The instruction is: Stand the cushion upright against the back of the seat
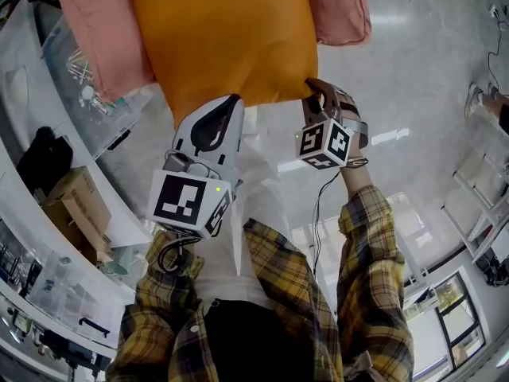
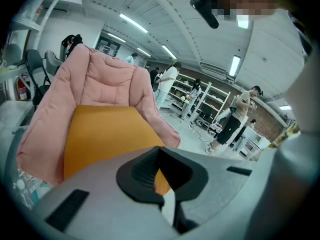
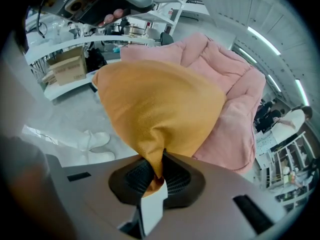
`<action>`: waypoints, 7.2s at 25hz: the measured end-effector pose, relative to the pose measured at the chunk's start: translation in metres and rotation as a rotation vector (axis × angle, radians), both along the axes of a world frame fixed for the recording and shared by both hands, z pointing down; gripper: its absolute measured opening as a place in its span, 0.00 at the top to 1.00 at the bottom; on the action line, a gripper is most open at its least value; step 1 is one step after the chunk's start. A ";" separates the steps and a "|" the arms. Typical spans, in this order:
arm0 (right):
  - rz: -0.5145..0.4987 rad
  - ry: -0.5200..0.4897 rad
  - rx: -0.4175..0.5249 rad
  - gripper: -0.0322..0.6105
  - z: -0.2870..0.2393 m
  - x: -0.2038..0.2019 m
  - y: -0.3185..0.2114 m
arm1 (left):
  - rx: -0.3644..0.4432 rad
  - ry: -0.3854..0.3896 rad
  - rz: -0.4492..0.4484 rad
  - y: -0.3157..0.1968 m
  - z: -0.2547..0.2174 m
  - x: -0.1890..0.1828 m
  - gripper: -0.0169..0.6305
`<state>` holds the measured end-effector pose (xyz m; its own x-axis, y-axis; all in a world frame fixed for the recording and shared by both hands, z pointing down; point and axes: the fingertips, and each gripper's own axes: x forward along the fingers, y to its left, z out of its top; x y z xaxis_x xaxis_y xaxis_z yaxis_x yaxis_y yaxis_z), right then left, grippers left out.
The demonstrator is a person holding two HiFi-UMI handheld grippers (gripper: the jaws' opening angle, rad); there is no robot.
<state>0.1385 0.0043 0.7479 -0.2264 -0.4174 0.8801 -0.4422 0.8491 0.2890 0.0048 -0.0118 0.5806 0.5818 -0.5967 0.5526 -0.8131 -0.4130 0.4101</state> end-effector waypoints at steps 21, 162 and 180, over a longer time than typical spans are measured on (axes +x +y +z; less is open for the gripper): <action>0.114 -0.201 -0.159 0.89 -0.226 -0.064 -0.025 | 0.226 0.107 -0.083 -0.012 -0.209 -0.027 0.97; 0.039 -1.062 0.363 0.91 -0.579 -0.124 -0.062 | 0.569 0.112 -0.104 -0.045 -0.391 -0.040 0.97; 0.093 -1.067 0.289 0.91 -0.563 -0.160 0.020 | 0.542 0.118 -0.028 0.021 -0.394 -0.047 0.97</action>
